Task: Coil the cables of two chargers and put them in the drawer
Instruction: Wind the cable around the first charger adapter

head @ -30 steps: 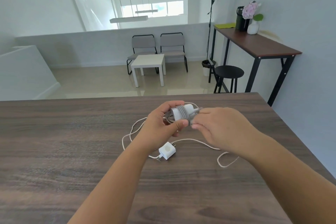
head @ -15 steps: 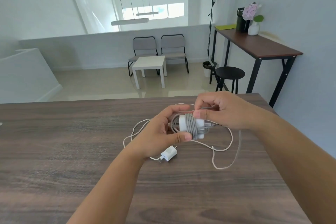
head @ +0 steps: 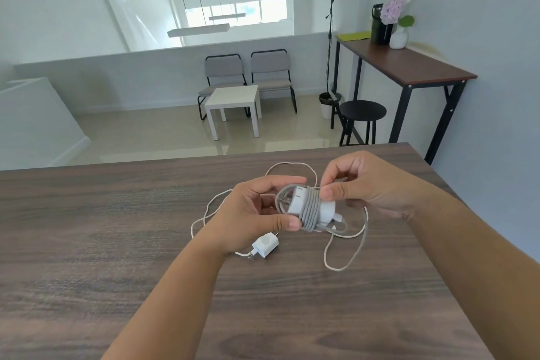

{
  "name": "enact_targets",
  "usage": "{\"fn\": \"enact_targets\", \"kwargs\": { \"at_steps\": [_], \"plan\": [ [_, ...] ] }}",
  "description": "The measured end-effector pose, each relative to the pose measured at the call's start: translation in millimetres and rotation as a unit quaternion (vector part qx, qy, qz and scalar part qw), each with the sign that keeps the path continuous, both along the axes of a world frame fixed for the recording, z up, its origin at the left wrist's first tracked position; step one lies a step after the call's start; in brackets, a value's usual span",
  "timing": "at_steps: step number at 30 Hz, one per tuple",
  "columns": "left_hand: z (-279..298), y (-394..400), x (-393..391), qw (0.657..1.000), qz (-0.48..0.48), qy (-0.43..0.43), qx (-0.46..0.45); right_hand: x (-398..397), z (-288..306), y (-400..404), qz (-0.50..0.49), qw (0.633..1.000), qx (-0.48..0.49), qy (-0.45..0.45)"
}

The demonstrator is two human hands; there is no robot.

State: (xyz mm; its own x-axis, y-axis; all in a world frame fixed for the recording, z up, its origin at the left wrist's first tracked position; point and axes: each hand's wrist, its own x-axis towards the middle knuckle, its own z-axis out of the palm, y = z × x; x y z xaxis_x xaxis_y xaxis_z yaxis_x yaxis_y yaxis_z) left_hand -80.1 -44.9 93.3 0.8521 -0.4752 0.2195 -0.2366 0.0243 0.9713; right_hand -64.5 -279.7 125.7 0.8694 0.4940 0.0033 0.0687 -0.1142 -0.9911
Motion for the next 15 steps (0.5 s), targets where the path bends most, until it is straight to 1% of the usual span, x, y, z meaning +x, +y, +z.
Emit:
{"fn": "enact_targets", "kwargs": {
  "at_steps": [4,6,7,8,10,11,13,15],
  "plan": [
    [0,-6,1,0.995,-0.027,0.027,-0.089,1,-13,-1,0.03,0.989,0.133,0.065],
    [-2,-10,3,0.989,-0.034,0.044,-0.136,0,-26,4,-0.008,0.976,0.202,0.084],
    [-3,-13,3,0.984,-0.03,0.06,-0.164,0,-32,9,-0.043,0.972,0.221,0.073],
    [-4,-16,3,0.977,-0.02,0.08,-0.194,-4,-37,16,-0.088,0.971,0.218,0.036],
    [-5,-22,3,0.96,0.005,0.113,-0.257,-9,-52,30,-0.198,0.965,0.142,-0.093],
    [-4,-26,3,0.952,0.022,0.123,-0.281,-13,-58,36,-0.238,0.954,0.098,-0.152],
    [-3,-33,1,0.944,0.076,0.127,-0.293,-17,-65,44,-0.293,0.931,0.036,-0.215],
    [-4,-36,2,0.947,0.13,0.114,-0.269,-16,-68,44,-0.321,0.908,-0.044,-0.268]
  ]
}}
